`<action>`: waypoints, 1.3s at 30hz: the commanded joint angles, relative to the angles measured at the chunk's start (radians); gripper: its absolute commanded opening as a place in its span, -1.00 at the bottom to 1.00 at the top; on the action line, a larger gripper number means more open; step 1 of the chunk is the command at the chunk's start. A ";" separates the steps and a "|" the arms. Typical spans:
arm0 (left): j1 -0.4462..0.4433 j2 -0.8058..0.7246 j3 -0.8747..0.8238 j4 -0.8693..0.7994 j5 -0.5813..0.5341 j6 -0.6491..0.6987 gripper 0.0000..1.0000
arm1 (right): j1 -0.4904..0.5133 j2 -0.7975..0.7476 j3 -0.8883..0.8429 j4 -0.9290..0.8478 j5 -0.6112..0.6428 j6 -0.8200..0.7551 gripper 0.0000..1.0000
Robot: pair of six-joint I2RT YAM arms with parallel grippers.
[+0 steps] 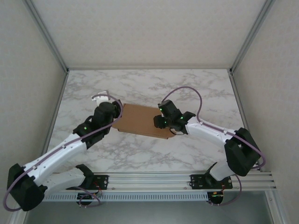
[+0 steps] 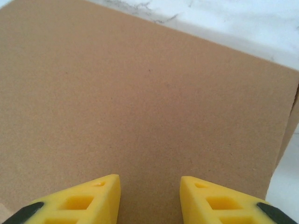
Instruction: Fold the paper box
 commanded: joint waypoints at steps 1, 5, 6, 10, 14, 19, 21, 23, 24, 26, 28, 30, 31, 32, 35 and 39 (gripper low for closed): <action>0.028 0.111 0.049 0.027 0.196 0.084 0.03 | -0.004 0.032 -0.048 0.007 -0.005 -0.017 -0.29; 0.049 0.280 0.074 0.048 0.299 0.063 0.01 | -0.012 0.061 -0.083 0.026 -0.010 -0.020 -0.33; 0.059 0.303 0.057 0.075 0.323 0.041 -0.01 | -0.016 0.072 -0.083 0.024 -0.015 -0.022 -0.34; 0.095 0.326 -0.047 0.177 0.375 -0.062 -0.10 | -0.025 0.048 -0.087 0.008 -0.012 -0.030 -0.35; 0.104 0.324 -0.160 0.280 0.449 -0.155 -0.19 | -0.069 -0.037 -0.086 0.002 -0.034 -0.049 -0.32; 0.104 0.335 -0.247 0.351 0.477 -0.215 -0.23 | -0.082 -0.086 -0.074 -0.032 -0.020 -0.030 -0.24; 0.104 0.338 -0.271 0.371 0.491 -0.234 -0.25 | -0.095 -0.117 -0.091 -0.035 0.004 -0.002 -0.14; 0.102 0.344 -0.280 0.373 0.497 -0.240 -0.25 | -0.109 -0.143 -0.104 -0.044 0.023 0.021 -0.10; 0.102 0.345 -0.284 0.374 0.497 -0.242 -0.25 | -0.114 -0.149 -0.108 -0.055 0.033 0.030 -0.08; 0.100 0.347 -0.288 0.372 0.494 -0.246 -0.25 | -0.117 -0.138 -0.109 -0.071 0.044 0.041 -0.06; 0.098 0.342 -0.283 0.359 0.489 -0.247 -0.25 | -0.117 -0.117 -0.114 -0.093 0.077 0.060 -0.01; 0.096 0.322 -0.273 0.340 0.489 -0.245 -0.25 | -0.121 -0.119 -0.132 -0.100 0.112 0.082 0.03; 0.096 0.305 -0.263 0.325 0.485 -0.237 -0.23 | -0.129 -0.126 -0.145 -0.094 0.117 0.091 0.04; 0.096 0.285 -0.251 0.304 0.480 -0.224 -0.20 | -0.138 -0.130 -0.151 -0.087 0.112 0.094 0.05; 0.096 0.222 -0.192 0.211 0.409 -0.155 -0.04 | -0.160 -0.123 -0.156 -0.070 0.063 0.092 0.10; 0.106 0.215 -0.132 0.131 0.322 -0.085 0.22 | -0.175 -0.102 -0.169 -0.045 0.017 0.095 0.33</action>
